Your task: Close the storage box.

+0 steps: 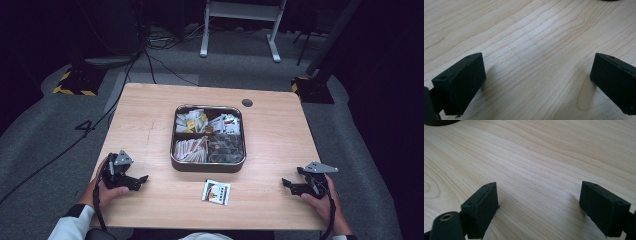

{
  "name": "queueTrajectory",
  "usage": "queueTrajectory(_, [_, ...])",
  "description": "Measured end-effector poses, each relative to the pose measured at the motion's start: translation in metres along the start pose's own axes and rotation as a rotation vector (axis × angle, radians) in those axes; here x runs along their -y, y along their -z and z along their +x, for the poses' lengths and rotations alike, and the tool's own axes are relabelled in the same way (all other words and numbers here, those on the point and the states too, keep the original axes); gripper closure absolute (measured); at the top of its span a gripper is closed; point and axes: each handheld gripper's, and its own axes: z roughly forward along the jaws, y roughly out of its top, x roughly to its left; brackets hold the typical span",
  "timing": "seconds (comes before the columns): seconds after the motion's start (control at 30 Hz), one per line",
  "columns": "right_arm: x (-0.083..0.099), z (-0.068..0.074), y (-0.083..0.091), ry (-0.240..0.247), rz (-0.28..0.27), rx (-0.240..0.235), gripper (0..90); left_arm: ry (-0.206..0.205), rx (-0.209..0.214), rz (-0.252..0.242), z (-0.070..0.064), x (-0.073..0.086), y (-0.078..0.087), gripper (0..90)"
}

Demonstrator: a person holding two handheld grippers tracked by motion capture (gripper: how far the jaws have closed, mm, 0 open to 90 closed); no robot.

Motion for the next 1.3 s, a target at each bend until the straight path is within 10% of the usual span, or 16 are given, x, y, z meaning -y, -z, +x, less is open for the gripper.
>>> queueTrajectory(1.3, [-0.0019, -0.0012, -0.0021, -0.013, 0.000, 0.016, 15.9, 0.000, 0.003, 0.000, 0.0003, -0.0007, -0.0008, 0.2])
